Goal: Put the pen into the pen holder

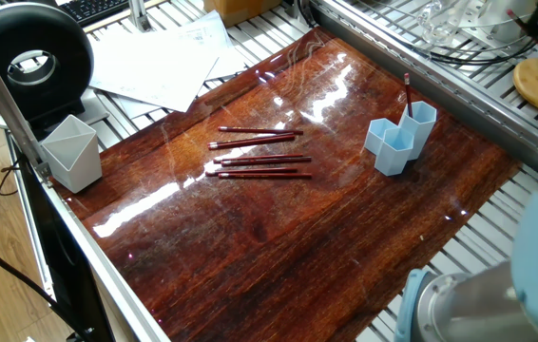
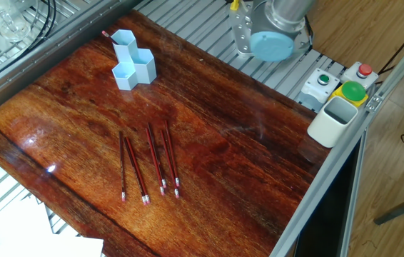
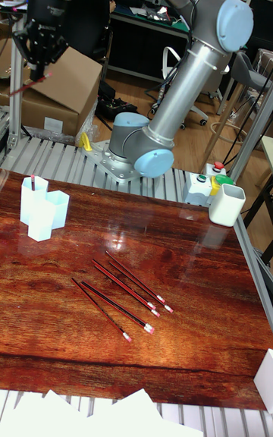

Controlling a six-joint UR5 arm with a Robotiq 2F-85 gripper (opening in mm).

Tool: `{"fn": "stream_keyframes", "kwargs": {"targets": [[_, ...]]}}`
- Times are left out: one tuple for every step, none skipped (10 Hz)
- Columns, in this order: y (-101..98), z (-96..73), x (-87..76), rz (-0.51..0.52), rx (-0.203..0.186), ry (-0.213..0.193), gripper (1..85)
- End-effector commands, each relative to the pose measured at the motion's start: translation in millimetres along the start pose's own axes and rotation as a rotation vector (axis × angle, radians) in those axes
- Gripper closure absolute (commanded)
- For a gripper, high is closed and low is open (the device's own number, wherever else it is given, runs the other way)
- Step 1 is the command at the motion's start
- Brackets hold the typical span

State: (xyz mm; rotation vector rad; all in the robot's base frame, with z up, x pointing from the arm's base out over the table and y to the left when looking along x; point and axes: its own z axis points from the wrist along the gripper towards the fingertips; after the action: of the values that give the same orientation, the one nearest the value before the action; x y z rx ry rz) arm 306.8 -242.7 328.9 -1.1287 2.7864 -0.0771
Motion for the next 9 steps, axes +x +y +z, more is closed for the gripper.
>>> {"fn": "stream_keyframes", "kwargs": {"targets": [[3.4, -5.9, -38.9, 0.018, 0.010, -0.170, 84.7], [6.2, -5.4, -50.8, 0.026, 0.014, -0.207, 84.7], [8.1, -4.4, -54.3, 0.020, 0.012, -0.214, 84.7], [11.3, -3.2, -59.7, 0.012, -0.004, -0.229, 84.7], [14.4, -2.9, -67.1, 0.007, -0.019, -0.253, 84.7], [14.0, -0.9, -71.9, -0.005, -0.019, -0.266, 84.7], [13.0, 3.5, -78.7, -0.014, -0.015, -0.280, 84.7], [12.3, 9.0, -83.9, -0.018, -0.010, -0.286, 84.7], [10.5, 16.6, -91.7, -0.021, -0.005, -0.304, 84.7]]}}
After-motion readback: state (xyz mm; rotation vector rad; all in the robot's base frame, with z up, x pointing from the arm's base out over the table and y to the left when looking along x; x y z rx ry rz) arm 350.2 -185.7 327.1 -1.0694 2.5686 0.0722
